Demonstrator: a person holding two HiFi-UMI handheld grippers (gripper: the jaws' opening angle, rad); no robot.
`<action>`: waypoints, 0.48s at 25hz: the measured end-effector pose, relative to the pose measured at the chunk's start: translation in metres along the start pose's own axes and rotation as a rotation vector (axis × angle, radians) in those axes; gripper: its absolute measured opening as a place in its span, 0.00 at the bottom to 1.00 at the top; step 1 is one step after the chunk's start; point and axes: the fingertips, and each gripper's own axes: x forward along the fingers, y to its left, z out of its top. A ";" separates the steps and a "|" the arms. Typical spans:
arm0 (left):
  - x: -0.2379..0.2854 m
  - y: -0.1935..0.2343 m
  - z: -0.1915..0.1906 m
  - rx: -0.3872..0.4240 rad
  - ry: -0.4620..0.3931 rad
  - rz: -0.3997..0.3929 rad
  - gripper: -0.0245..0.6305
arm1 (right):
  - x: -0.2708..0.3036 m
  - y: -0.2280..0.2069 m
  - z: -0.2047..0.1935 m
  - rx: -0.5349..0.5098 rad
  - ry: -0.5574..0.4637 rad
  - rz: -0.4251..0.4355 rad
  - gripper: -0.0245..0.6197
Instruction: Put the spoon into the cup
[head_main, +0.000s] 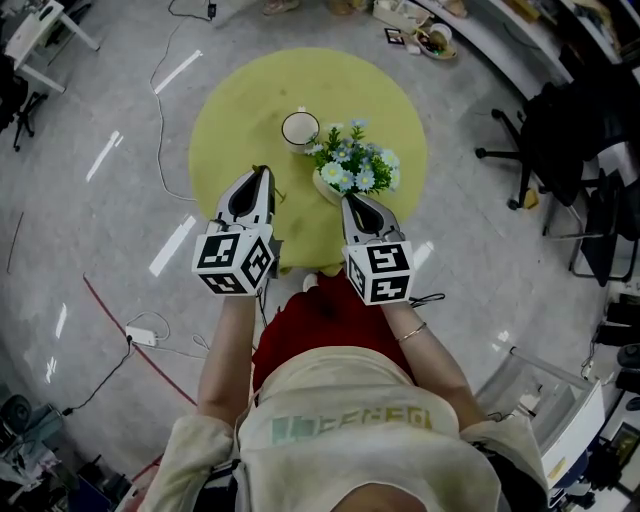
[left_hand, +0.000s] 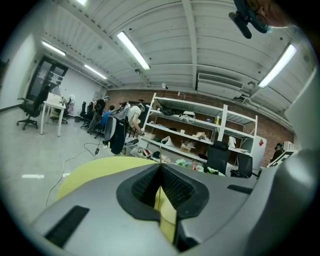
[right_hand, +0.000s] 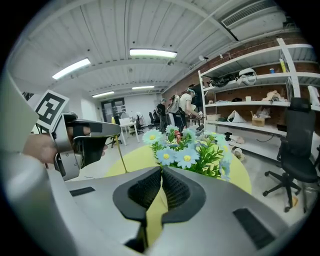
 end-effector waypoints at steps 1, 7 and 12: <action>0.005 0.001 0.002 0.004 -0.001 0.001 0.07 | 0.003 -0.001 0.000 -0.001 0.004 0.006 0.10; 0.033 0.003 0.018 0.022 -0.011 -0.004 0.07 | 0.014 -0.001 -0.006 -0.004 0.033 0.038 0.10; 0.052 0.004 0.033 0.032 -0.031 -0.010 0.07 | 0.020 0.001 -0.009 -0.007 0.048 0.057 0.10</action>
